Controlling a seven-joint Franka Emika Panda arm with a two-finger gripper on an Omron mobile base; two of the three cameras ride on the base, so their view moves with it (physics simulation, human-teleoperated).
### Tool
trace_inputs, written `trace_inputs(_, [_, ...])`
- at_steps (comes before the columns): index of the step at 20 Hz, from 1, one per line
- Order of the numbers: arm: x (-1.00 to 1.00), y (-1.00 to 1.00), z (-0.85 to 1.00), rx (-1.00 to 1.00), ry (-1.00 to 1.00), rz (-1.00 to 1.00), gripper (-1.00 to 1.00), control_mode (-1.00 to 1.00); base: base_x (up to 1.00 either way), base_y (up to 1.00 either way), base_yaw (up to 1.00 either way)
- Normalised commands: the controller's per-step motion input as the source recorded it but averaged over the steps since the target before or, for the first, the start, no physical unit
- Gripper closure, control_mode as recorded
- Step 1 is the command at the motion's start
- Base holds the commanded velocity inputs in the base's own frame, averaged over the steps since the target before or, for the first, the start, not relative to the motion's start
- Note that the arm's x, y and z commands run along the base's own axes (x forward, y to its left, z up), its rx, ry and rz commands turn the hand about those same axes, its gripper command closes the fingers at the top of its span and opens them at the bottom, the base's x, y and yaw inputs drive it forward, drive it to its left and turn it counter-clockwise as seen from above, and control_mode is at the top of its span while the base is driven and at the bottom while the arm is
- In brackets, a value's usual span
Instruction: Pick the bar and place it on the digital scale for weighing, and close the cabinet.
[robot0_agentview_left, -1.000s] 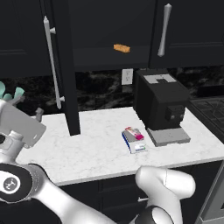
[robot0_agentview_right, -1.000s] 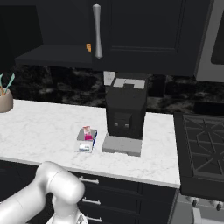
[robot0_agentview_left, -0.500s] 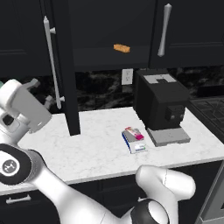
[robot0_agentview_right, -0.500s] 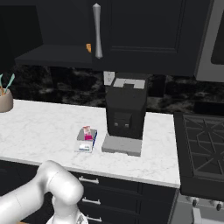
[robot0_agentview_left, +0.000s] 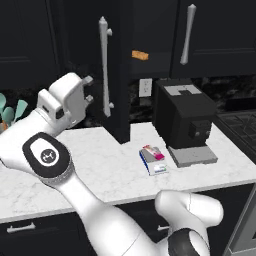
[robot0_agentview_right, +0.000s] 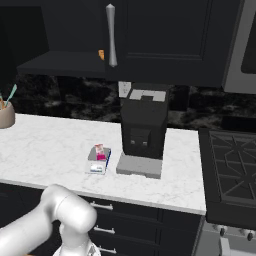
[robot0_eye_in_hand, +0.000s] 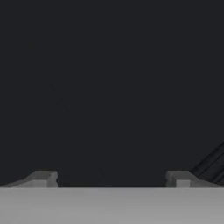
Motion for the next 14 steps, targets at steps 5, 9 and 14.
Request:
trace_inputs(5, [0.53, -1.0, 0.0, 0.19, -0.04, 0.12, -1.0, -1.0, 0.0, 0.0, 0.0])
trace_inputs(9, [0.58, -1.0, 0.0, 0.26, 0.0, 0.29, -1.0, -1.0, 0.0, 0.0, 0.0])
trace_inputs(14, [0.61, -0.99, 0.0, 0.21, 0.0, 0.4, -1.0, -1.0, 0.0, 0.0, 0.0])
